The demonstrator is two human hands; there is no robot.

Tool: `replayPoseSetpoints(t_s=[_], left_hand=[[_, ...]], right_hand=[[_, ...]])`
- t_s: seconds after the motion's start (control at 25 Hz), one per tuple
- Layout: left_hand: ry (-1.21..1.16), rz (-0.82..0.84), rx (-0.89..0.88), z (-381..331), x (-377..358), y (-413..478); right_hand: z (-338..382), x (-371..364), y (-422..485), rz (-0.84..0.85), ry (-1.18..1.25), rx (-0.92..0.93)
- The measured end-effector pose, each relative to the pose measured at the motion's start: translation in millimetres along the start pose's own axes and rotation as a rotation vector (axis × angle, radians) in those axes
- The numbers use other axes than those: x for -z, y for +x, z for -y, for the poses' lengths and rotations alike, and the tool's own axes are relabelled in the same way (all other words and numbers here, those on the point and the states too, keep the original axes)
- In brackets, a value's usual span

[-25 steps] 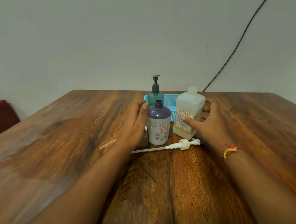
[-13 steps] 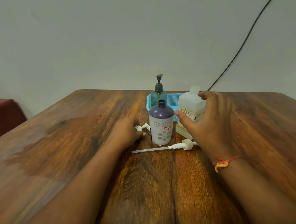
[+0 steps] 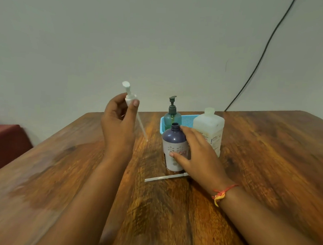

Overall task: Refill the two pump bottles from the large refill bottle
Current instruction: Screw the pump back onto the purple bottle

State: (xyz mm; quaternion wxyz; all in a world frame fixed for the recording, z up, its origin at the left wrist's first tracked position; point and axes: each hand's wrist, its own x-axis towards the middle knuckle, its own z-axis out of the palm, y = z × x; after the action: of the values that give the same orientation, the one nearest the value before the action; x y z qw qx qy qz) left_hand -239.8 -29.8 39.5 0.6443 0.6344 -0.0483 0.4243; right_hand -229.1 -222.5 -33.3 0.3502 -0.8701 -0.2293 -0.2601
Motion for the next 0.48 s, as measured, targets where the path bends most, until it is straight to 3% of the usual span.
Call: replayPoseSetpoints(t_s=[0.16, 0.48], left_hand=[[-0.209, 0.068, 0.061, -26.0, -26.7, 9.3], [-0.131, 0.087, 0.023, -23.6, -50.3, 15.7]], right_hand=[[-4.0, -1.8, -0.8, -0.011, 0.067, -0.031], [-8.9, -3.2, -2.0, -0.001, 0.097, -0.032]])
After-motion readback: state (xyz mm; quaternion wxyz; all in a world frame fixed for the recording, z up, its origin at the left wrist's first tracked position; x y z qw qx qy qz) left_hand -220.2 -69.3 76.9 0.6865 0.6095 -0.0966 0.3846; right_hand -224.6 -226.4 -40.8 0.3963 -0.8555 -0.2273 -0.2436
